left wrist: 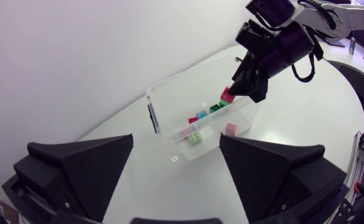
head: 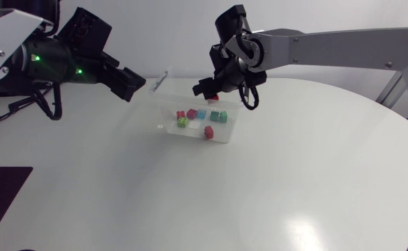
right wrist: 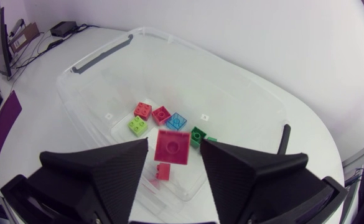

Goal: Place the duplo bricks in the container

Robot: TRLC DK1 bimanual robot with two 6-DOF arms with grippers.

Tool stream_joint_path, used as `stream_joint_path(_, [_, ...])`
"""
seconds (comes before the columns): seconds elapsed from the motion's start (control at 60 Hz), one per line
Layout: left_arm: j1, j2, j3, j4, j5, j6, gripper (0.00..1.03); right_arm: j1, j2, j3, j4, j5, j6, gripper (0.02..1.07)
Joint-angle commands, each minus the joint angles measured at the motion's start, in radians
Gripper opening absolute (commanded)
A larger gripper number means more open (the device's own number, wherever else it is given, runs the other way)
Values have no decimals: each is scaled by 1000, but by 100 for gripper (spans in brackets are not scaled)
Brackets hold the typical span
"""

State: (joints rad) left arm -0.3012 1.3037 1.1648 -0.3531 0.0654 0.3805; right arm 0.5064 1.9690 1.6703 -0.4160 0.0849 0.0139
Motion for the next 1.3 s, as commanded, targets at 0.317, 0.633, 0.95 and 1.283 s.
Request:
stream_joint_path(0.317, [28, -170, -113, -23, -164, -77, 98, -42, -295, -164, 6, 87, -45, 103])
stream_joint_path(0.633, [100, -320, -220, -21, -208, -104, 98, -186, -657, -455, 29, 125, -92, 103])
stream_joint_path(0.95, [151, -488, -364, 40, -251, -117, 98, -345, -935, -728, 85, 122, -181, 103])
stream_joint_path(1.283, [172, -707, -542, 103, -285, -120, 98, -485, -1193, -972, 125, 84, -241, 102])
